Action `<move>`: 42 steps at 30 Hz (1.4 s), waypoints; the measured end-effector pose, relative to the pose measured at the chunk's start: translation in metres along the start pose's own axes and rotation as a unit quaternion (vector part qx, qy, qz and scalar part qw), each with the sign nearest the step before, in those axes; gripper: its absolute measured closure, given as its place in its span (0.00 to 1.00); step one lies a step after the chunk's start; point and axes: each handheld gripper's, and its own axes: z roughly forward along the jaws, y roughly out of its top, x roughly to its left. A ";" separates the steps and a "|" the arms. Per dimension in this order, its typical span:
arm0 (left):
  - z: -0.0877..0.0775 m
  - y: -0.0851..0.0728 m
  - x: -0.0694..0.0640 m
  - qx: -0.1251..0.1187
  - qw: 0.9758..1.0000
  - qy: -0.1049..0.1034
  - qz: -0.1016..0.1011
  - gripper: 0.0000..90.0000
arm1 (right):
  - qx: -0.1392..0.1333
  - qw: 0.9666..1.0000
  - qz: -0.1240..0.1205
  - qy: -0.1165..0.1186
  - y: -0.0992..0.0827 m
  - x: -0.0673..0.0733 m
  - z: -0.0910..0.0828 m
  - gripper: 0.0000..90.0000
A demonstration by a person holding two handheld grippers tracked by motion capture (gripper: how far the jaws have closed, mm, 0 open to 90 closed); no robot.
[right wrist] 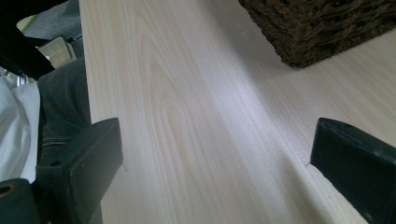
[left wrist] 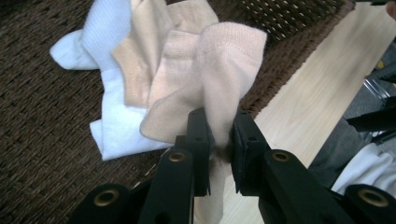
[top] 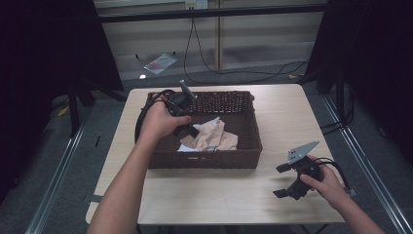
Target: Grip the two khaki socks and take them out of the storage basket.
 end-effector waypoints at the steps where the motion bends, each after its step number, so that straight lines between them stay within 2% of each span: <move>1: 0.000 0.000 -0.001 0.004 1.000 -0.002 0.003 0.88 | 0.000 1.000 -0.001 0.000 0.000 0.000 0.000 0.02; 12: -0.005 -0.001 -0.014 0.007 1.000 -0.004 0.027 0.88 | 0.002 1.000 -0.004 -0.001 0.000 -0.001 0.001 0.02; 18: -0.007 -0.002 -0.020 0.000 0.999 -0.008 0.038 0.88 | 0.002 1.000 -0.003 0.000 0.000 0.000 0.001 0.02; 21: -0.006 -0.004 -0.022 0.001 0.999 -0.017 0.045 0.88 | 0.002 1.000 -0.002 0.000 0.000 0.000 0.001 0.02; 27: -0.004 -0.006 -0.030 0.004 0.998 -0.014 0.058 0.88 | 0.001 1.000 -0.001 0.001 0.000 0.000 0.001 0.02; 32: -0.004 -0.008 -0.038 0.003 0.997 -0.020 0.068 0.88 | 0.000 1.000 0.000 0.004 0.000 0.000 0.001 0.02; 36: -0.003 -0.009 -0.040 0.001 0.997 -0.016 0.074 0.88 | 0.000 1.000 -0.001 0.004 0.000 0.000 0.002 0.02; 42: 0.003 -0.013 -0.044 0.004 0.996 -0.021 0.084 0.88 | 0.001 1.000 -0.002 0.005 0.000 -0.001 0.002 0.02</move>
